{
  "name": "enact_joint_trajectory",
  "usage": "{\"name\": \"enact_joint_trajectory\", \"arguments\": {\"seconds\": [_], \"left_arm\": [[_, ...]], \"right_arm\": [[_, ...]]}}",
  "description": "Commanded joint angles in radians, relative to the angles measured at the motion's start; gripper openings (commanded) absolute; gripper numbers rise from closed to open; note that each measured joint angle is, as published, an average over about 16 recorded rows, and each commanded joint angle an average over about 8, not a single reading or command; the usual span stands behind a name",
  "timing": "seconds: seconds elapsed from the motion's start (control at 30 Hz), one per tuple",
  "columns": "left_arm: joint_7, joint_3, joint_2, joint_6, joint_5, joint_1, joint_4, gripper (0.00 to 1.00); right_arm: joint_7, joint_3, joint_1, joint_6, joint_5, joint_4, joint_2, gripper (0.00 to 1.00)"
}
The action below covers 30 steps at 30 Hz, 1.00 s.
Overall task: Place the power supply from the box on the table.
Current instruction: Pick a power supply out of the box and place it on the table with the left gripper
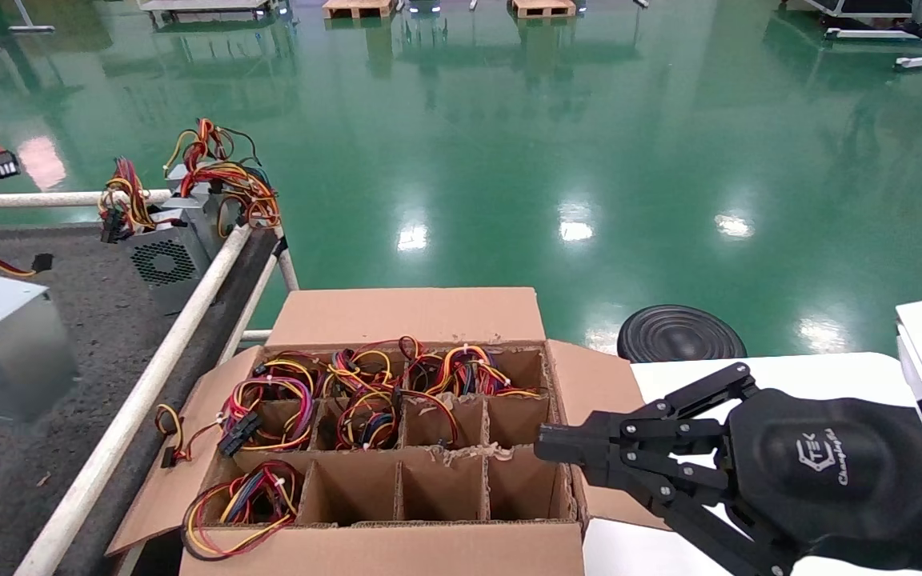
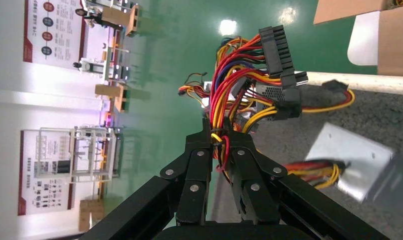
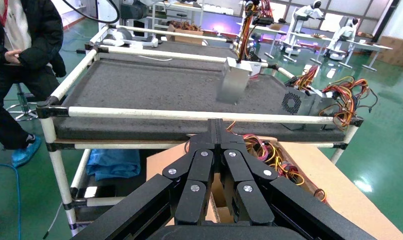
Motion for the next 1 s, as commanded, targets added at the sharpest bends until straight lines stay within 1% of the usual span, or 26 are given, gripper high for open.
{"name": "enact_joint_trajectory", "arguments": {"seconds": [0.03, 0.5, 0.8, 1.0], "left_arm": [[0.001, 0.004, -0.006, 0.002, -0.002, 0.002, 0.005, 0.0], [0.007, 0.022, -0.025, 0.012, -0.033, 0.042, 0.041, 0.0], [0.017, 0.026, -0.042, 0.021, -0.077, 0.09, 0.061, 0.0], [0.017, 0.032, -0.056, 0.026, -0.101, 0.104, 0.06, 0.0]], "right_arm": [[0.0, 0.0, 0.0, 0.0, 0.0, 0.0, 0.0, 0.0], [0.0, 0.0, 0.0, 0.0, 0.0, 0.0, 0.0, 0.0], [0.0, 0.0, 0.0, 0.0, 0.0, 0.0, 0.0, 0.0], [0.0, 0.0, 0.0, 0.0, 0.0, 0.0, 0.0, 0.0]]}}
